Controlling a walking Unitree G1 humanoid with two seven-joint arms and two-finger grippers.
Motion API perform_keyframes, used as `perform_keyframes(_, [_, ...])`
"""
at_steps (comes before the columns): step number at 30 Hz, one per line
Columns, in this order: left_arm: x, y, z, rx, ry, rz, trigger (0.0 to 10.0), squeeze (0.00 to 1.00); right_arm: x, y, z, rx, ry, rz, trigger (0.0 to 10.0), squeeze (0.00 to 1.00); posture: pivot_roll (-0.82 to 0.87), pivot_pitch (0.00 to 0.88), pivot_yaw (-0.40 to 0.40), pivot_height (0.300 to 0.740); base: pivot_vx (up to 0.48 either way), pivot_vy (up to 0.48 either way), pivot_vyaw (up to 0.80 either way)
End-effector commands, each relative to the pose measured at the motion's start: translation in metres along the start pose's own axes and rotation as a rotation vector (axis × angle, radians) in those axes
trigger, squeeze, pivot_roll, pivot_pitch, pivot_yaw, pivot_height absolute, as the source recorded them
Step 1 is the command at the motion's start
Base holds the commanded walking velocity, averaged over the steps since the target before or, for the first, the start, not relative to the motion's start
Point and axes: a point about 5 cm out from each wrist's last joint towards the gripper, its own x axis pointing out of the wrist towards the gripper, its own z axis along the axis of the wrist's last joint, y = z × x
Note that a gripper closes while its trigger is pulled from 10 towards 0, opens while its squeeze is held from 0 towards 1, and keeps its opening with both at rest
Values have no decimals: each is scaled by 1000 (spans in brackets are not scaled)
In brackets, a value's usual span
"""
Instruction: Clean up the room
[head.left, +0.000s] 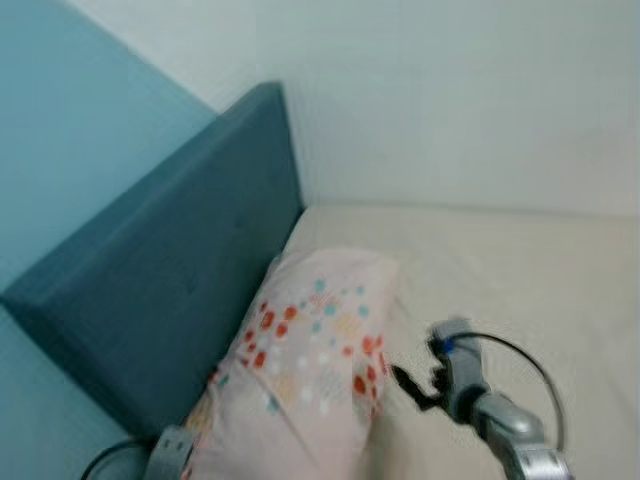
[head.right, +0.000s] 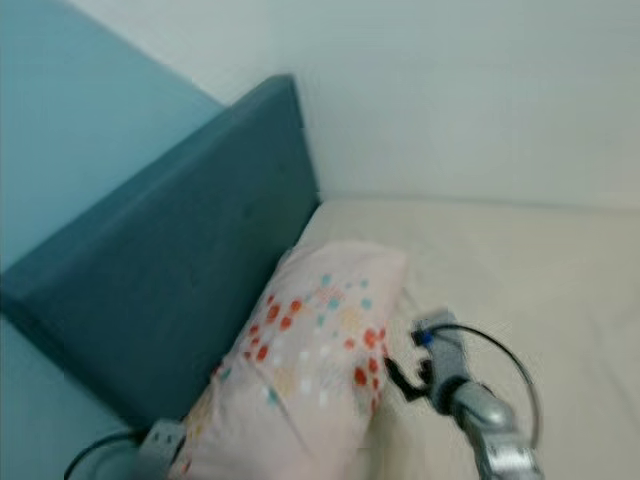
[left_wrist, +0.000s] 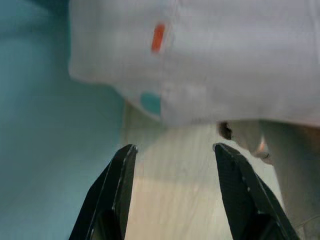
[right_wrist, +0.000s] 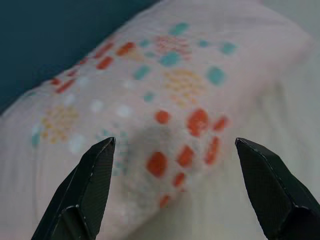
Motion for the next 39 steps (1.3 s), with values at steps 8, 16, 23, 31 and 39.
perform_keyframes(8, [0, -4, -11, 10, 55, 6, 10000, 0, -15, -26, -58, 98, 201, -255, 10000, 0, -71, 0, 91, 740, -291, 0, 757])
perform_keyframes(16, [0, -4, -10, 41, 58, 11, 10000, 0, -26, -26, -75, 134, 259, -277, 10000, 0, -84, 0, 96, 740, 0, 0, 759])
perform_keyframes(23, [1, -6, -11, 56, 61, 2, 10000, 0, -27, -28, -68, 134, 220, -254, 10000, 0, -87, 0, 93, 740, 0, 0, 757])
perform_keyframes(31, [0, -9, -18, 62, 73, 3, 10000, 0, -14, -20, -34, 85, 81, -84, 10000, 0, -85, 0, 72, 740, 0, 0, 761])
perform_keyframes(39, [-1, -9, -25, 77, 79, -4, 10000, 0, -4, -10, -12, 43, 64, 24, 10000, 0, -78, 0, 53, 740, 0, 0, 770])
